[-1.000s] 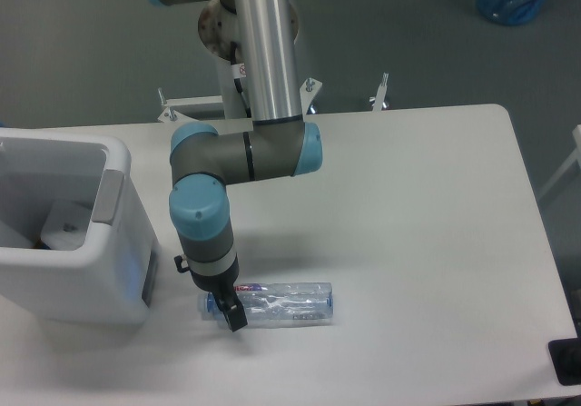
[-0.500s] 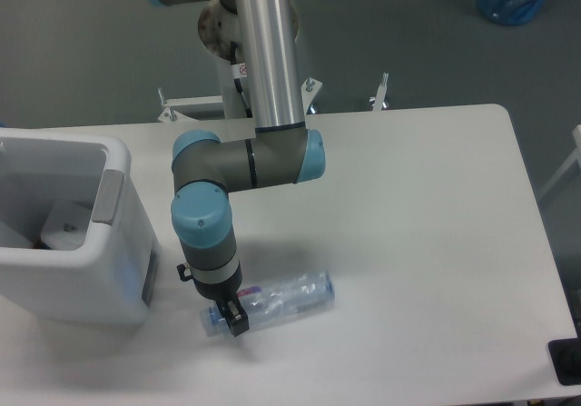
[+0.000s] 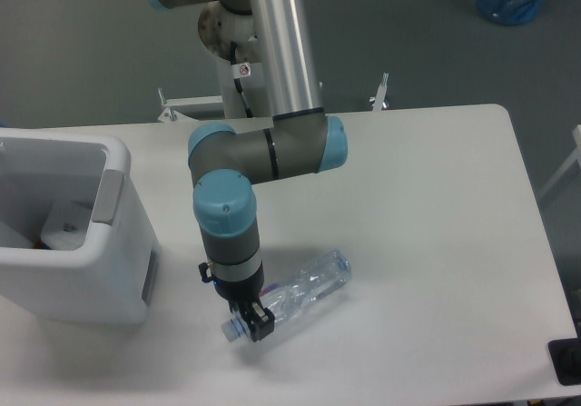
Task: Place the trash in the trash can
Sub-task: 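Lower the gripper onto the bottle's cap end and grasp it, then lift the bottle and carry it over the trash bin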
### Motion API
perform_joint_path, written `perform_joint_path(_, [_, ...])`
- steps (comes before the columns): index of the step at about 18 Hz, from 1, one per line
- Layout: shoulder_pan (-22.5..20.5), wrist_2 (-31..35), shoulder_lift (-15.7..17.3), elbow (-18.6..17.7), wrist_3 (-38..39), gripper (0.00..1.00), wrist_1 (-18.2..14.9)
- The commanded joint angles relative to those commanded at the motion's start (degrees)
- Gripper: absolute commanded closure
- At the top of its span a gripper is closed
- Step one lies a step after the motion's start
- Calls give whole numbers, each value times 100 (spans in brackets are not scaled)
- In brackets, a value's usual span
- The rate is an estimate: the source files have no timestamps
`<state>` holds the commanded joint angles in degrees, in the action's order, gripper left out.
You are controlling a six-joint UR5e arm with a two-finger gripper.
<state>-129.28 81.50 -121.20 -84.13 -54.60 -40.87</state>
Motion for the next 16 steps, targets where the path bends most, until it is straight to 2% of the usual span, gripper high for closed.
perform_joint_path(5, [-246, -1161, 61, 721, 1055, 45, 0])
perform_joint_path(11, [-273, -1610, 123, 1425, 2206, 44, 9])
perform_joint_path(14, [-273, -2250, 132, 1803, 3146, 44, 18])
perform_joint_path(16, [-264, -2638, 272, 1891, 3429, 44, 26])
